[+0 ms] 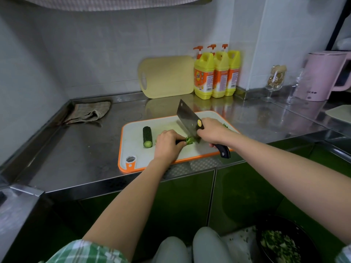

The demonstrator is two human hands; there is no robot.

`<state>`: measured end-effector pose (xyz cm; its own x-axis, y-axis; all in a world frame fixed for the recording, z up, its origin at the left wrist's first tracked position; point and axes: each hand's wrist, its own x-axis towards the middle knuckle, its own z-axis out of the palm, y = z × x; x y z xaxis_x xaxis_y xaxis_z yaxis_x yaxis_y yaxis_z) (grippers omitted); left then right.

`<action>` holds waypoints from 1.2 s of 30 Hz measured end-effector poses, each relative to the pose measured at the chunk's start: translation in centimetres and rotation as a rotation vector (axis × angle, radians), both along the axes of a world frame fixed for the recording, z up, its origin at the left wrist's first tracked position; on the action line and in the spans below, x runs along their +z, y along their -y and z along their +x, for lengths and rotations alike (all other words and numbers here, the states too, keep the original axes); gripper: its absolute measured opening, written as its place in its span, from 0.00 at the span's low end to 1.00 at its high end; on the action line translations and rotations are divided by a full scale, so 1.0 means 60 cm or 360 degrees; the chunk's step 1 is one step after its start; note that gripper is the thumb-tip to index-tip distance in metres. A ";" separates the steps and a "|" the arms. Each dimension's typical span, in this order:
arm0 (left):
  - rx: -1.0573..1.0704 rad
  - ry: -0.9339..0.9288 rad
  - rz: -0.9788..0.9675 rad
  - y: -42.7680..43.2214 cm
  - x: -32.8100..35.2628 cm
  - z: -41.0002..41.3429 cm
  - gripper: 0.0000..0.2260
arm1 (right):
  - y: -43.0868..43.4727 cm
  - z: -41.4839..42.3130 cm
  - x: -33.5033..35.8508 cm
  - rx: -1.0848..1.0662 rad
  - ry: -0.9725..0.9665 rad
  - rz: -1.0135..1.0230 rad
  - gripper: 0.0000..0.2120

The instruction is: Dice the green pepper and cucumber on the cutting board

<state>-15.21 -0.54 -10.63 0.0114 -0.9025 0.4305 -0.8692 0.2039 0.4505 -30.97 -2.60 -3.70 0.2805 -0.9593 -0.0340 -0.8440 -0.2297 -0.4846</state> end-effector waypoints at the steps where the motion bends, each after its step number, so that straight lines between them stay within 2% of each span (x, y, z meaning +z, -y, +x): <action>1: 0.0000 -0.0004 0.0005 0.000 0.000 0.000 0.08 | 0.000 -0.004 0.008 0.0006 0.0015 0.0021 0.03; 10: 0.0014 -0.0016 0.0015 0.003 0.000 -0.002 0.07 | -0.016 0.005 0.027 0.0112 -0.0334 0.0164 0.04; 16: -0.0035 -0.0033 0.0037 0.004 -0.001 0.002 0.06 | -0.005 0.008 0.015 0.0098 -0.0276 0.0198 0.04; 23: 0.0001 -0.0021 0.0031 0.001 0.000 0.001 0.07 | -0.003 0.012 -0.019 0.0038 -0.0072 -0.0008 0.10; 27: 0.0013 -0.0068 0.0008 -0.004 0.004 -0.002 0.07 | -0.007 0.004 -0.011 0.0018 0.0018 -0.0046 0.04; 32: 0.0034 -0.0165 -0.0044 -0.007 0.004 -0.001 0.03 | -0.015 0.001 0.021 0.0103 -0.0263 0.0107 0.05; 36: 0.0040 -0.0185 -0.0008 -0.006 0.004 -0.001 0.04 | -0.015 0.013 0.016 0.0140 -0.0382 0.0089 0.05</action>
<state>-15.28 -0.19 -10.40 0.0841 -0.8992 0.4293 -0.8158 0.1853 0.5479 -30.17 -1.71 -2.75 0.3403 -0.9263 -0.1617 -0.9143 -0.2858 -0.2871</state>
